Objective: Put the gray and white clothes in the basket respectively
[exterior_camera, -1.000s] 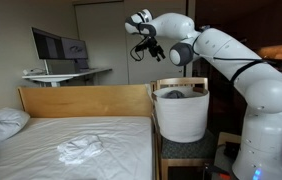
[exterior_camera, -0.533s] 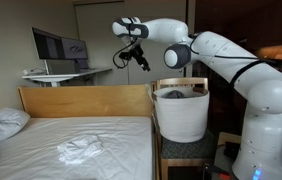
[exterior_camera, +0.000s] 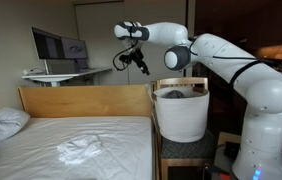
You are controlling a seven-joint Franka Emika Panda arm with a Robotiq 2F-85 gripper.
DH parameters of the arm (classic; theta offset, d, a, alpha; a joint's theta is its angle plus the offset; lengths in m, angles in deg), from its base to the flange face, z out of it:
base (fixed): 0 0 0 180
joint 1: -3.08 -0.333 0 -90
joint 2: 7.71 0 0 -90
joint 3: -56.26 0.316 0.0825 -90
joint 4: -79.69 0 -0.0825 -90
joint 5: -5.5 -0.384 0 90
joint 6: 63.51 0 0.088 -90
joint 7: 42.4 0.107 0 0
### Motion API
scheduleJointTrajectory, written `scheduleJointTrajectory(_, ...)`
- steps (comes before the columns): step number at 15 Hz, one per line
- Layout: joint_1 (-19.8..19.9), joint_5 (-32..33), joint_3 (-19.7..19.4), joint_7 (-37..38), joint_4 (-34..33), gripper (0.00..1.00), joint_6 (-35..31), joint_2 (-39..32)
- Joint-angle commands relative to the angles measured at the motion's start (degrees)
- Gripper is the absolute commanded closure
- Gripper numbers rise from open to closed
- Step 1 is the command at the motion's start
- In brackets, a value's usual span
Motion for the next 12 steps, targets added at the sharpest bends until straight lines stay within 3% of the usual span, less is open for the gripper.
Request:
scheduleJointTrajectory(1, -0.03, 0.07, 0.02, -0.14, 0.49, 0.00, -0.21, 0.27)
scheduleJointTrajectory(6, 0.54, -5.99, 3.54, 5.97, -0.40, 0.00, -17.47, -0.89)
scheduleJointTrajectory(12, -1.70, -7.64, 6.93, 4.03, -0.24, 0.00, -38.79, -3.99)
